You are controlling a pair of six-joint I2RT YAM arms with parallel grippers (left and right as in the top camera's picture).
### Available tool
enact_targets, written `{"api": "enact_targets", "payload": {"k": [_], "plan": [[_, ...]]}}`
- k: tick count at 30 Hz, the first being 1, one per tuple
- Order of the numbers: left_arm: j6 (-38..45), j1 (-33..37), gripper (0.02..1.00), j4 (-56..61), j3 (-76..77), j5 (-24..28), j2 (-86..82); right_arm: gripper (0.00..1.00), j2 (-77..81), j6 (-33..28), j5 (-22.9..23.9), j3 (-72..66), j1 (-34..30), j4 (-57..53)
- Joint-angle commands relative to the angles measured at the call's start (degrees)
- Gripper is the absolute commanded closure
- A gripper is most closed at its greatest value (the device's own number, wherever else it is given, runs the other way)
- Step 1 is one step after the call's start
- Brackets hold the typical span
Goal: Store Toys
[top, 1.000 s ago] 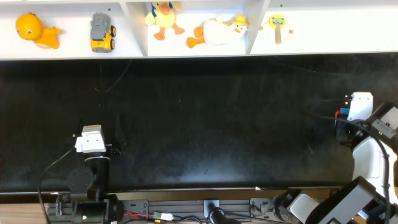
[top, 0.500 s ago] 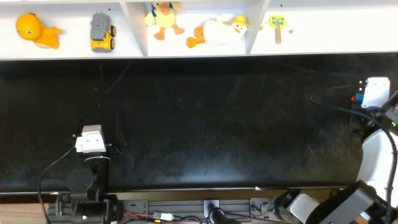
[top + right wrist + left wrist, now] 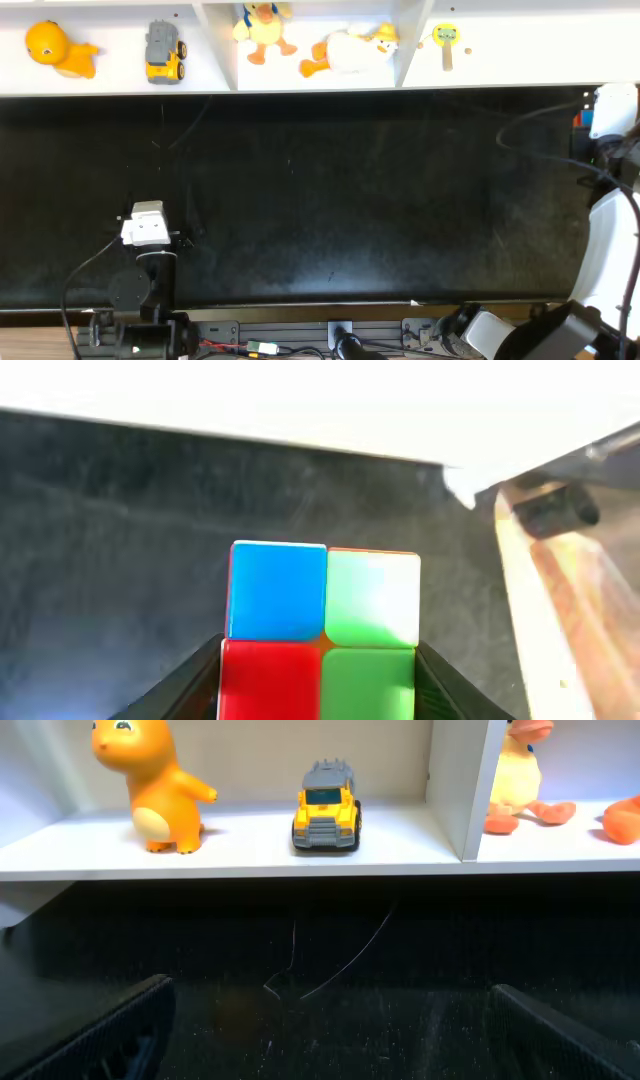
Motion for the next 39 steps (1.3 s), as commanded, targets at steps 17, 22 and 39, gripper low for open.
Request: {"api": "enact_targets", "payload": {"k": [17, 22, 39], "plan": [[0.63, -0.26, 0.020, -0.13, -0.11, 0.13, -0.68, 0.562, 7.67, 2.03, -3.41, 5.77, 6.45, 11.43], [0.63, -0.26, 0.020, -0.13, -0.11, 0.13, -0.68, 0.555, 9.44, 3.61, -4.66, 6.84, 7.96, 13.20], [0.63, -0.26, 0.020, -0.13, -0.11, 0.13, -0.68, 0.562, 19.93, 7.32, -5.16, 16.02, 12.79, 13.57]]}}
